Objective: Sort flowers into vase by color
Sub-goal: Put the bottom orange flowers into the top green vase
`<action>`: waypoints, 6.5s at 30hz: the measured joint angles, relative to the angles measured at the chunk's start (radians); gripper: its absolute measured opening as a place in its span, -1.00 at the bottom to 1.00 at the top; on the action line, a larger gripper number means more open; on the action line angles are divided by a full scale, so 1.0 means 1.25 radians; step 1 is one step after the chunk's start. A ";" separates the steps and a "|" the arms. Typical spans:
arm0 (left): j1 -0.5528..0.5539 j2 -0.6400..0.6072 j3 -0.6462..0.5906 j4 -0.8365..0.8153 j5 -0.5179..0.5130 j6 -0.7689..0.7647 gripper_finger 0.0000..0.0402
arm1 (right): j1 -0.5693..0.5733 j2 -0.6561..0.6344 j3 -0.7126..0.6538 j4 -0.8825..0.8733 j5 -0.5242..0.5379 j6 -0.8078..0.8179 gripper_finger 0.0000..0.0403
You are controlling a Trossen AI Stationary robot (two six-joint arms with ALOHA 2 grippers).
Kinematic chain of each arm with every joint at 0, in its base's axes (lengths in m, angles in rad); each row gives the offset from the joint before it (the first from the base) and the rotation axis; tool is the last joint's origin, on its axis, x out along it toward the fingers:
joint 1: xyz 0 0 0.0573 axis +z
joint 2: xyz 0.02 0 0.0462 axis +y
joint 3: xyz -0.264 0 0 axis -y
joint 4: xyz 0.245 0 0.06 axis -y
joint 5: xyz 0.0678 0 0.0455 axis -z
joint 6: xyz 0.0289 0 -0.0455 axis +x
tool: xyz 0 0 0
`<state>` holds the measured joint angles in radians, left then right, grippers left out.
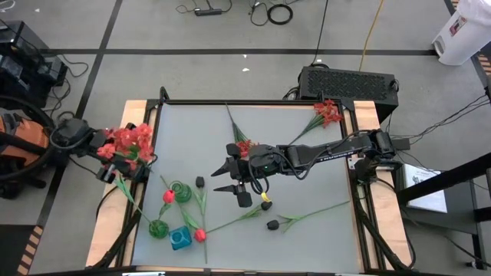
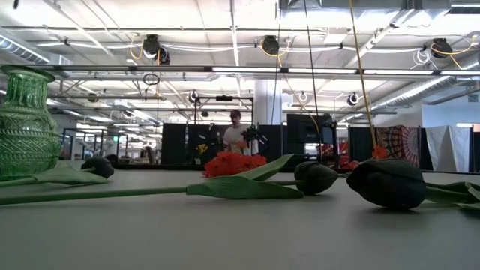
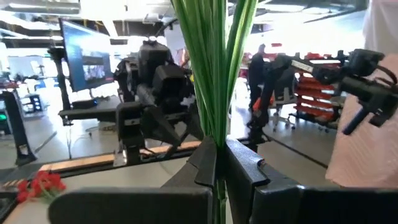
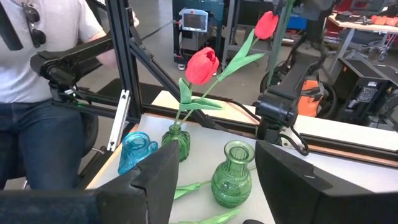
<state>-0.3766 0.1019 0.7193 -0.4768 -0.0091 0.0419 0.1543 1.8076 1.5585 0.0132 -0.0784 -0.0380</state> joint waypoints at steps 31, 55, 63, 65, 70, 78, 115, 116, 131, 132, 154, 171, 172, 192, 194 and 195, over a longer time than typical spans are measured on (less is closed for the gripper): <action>-0.135 0.272 -0.015 0.017 -0.275 0.000 -0.91 | 0.000 0.000 0.000 0.003 0.000 0.000 0.01; -0.033 0.274 -0.017 0.019 -0.071 0.033 -0.91 | 0.000 0.000 0.000 0.004 0.000 0.000 0.01; 0.038 0.273 -0.017 0.025 0.029 -0.050 -0.91 | 0.000 0.000 0.000 0.004 0.000 0.000 0.01; 0.049 0.270 -0.018 0.035 0.036 -0.050 -0.91 | 0.000 0.000 0.000 0.004 0.000 0.000 0.01; 0.068 0.254 -0.018 0.078 0.041 -0.049 -0.91 | 0.000 0.000 0.000 0.004 0.000 0.000 0.01; 0.091 0.210 -0.017 0.058 0.030 -0.049 -0.91 | 0.000 0.000 0.000 0.004 0.000 0.000 0.01; 0.091 0.005 -0.246 0.232 0.000 0.014 -0.86 | 0.000 0.000 -0.001 0.004 0.000 0.000 0.01; 0.091 -0.003 -0.252 0.232 0.000 0.013 -0.86 | 0.000 0.000 -0.001 0.004 0.000 0.000 0.01; 0.090 -0.054 -0.319 0.252 0.098 0.009 -0.86 | 0.000 0.000 -0.001 0.004 0.000 0.000 0.01; 0.088 -0.054 -0.319 0.252 0.101 -0.003 -0.86 | 0.000 0.000 -0.001 0.004 0.000 0.000 0.01; 0.058 -0.054 -0.320 0.246 0.103 -0.070 -0.86 | 0.000 0.000 -0.001 0.004 0.000 0.000 0.01; 0.058 -0.061 -0.320 0.244 0.103 -0.070 -0.72 | 0.000 0.000 -0.001 0.004 0.000 0.000 0.01; 0.058 -0.064 -0.320 0.245 0.103 -0.070 -0.70 | 0.000 0.000 -0.001 0.004 0.000 0.000 0.01; 0.058 -0.079 -0.319 0.261 0.103 -0.069 -0.60 | 0.000 0.000 -0.001 0.004 0.000 0.000 0.01; 0.058 -0.079 -0.319 0.263 0.102 -0.070 -0.60 | 0.000 0.000 -0.001 0.004 0.000 0.000 0.01; 0.058 -0.079 -0.319 0.264 0.103 -0.069 -0.60 | 0.000 0.000 -0.001 0.004 0.000 0.000 0.01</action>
<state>-0.3042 0.0036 0.3202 -0.1470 0.1192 -0.0448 0.1543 1.8076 1.5578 0.0177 -0.0784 -0.0380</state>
